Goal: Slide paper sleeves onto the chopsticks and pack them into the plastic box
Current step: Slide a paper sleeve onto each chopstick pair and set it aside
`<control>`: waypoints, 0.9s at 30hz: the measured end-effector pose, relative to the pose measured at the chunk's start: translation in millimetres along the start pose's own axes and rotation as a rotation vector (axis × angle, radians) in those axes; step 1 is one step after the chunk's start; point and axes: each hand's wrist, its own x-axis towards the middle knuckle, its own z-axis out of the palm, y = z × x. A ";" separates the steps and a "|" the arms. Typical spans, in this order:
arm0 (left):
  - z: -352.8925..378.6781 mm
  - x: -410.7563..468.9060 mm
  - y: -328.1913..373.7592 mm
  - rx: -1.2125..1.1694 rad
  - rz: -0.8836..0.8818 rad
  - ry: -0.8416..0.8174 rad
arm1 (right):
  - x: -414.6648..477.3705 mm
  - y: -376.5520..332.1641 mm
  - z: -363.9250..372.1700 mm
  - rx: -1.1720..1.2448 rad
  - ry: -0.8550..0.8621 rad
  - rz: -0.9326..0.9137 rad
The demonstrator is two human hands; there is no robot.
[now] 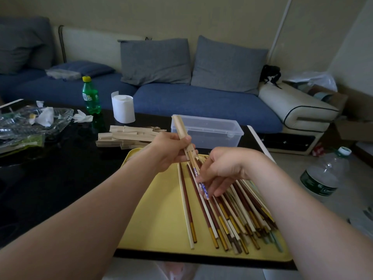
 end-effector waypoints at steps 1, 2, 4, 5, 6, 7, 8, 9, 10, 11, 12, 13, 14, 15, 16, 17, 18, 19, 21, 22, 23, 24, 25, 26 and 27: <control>-0.3 -0.5 -0.5 0.032 -0.011 -0.015 | 1.5 0.4 0.6 0.025 0.025 -0.012; -0.7 -0.7 -1.0 0.065 -0.023 -0.025 | 3.0 0.6 0.8 0.051 0.056 -0.021; -0.7 -0.6 -1.1 0.113 -0.048 -0.034 | 4.6 0.7 1.2 0.084 0.108 -0.036; -0.8 -0.7 -0.3 0.126 -0.059 -0.032 | 4.7 0.2 1.6 0.090 0.122 -0.041; -1.2 -1.0 0.5 0.142 -0.066 -0.028 | 4.5 0.0 2.5 0.093 0.128 -0.043; -1.7 -1.5 1.7 0.165 -0.070 -0.021 | 4.4 -0.5 3.6 0.096 0.129 -0.044; -2.6 -1.8 2.5 0.189 -0.073 -0.016 | 4.7 -0.8 4.8 0.101 0.126 -0.046; -3.6 -2.5 3.5 0.204 -0.078 -0.017 | 5.0 -1.5 6.4 0.110 0.127 -0.050; -4.7 -3.3 4.4 0.210 -0.088 -0.028 | 6.4 -2.3 8.1 0.127 0.136 -0.058; -5.3 -4.2 5.7 0.216 -0.104 -0.050 | 8.6 -3.6 10.1 0.152 0.158 -0.070; -5.9 -5.5 6.9 0.225 -0.121 -0.076 | 11.5 -5.0 11.7 0.180 0.193 -0.084; -6.2 -7.0 7.6 0.242 -0.136 -0.096 | 14.4 -6.8 13.9 0.201 0.237 -0.098; -6.4 -7.9 8.0 0.266 -0.141 -0.107 | 17.4 -8.2 15.8 0.212 0.280 -0.108; -7.4 -7.4 7.8 0.295 -0.129 -0.099 | 20.7 -10.6 17.7 0.221 0.311 -0.108; -8.3 -5.5 7.0 0.329 -0.103 -0.073 | 23.9 -12.0 19.4 0.235 0.327 -0.097; -10.0 -3.2 6.1 0.384 -0.064 -0.030 | 26.3 -14.3 21.4 0.252 0.329 -0.072; -13.2 0.6 3.8 0.484 -0.014 0.024 | 28.5 -16.2 23.8 0.261 0.325 -0.040; -17.4 4.2 1.9 0.634 0.050 0.095 | 30.0 -19.1 26.8 0.256 0.311 -0.008; -28.1 11.6 -3.1 0.997 0.164 0.283 | 32.4 -24.7 33.5 0.215 0.247 0.030; -33.9 12.5 -5.1 1.145 0.175 0.352 | 33.5 -27.7 38.0 0.190 0.198 0.037; -38.6 12.4 -7.5 1.260 0.162 0.387 | 35.4 -30.6 43.4 0.167 0.150 0.044; -42.2 12.1 -9.4 1.357 0.142 0.392 | 37.8 -33.0 47.9 0.145 0.106 0.049; -45.5 11.9 -10.6 1.441 0.114 0.385 | 41.0 -35.5 52.6 0.121 0.066 0.055; -48.6 11.8 -12.0 1.502 0.084 0.378 | 44.5 -37.8 57.6 0.096 0.030 0.061; -50.7 11.2 -11.4 1.540 0.052 0.373 | 47.5 -40.3 62.2 0.076 0.000 0.066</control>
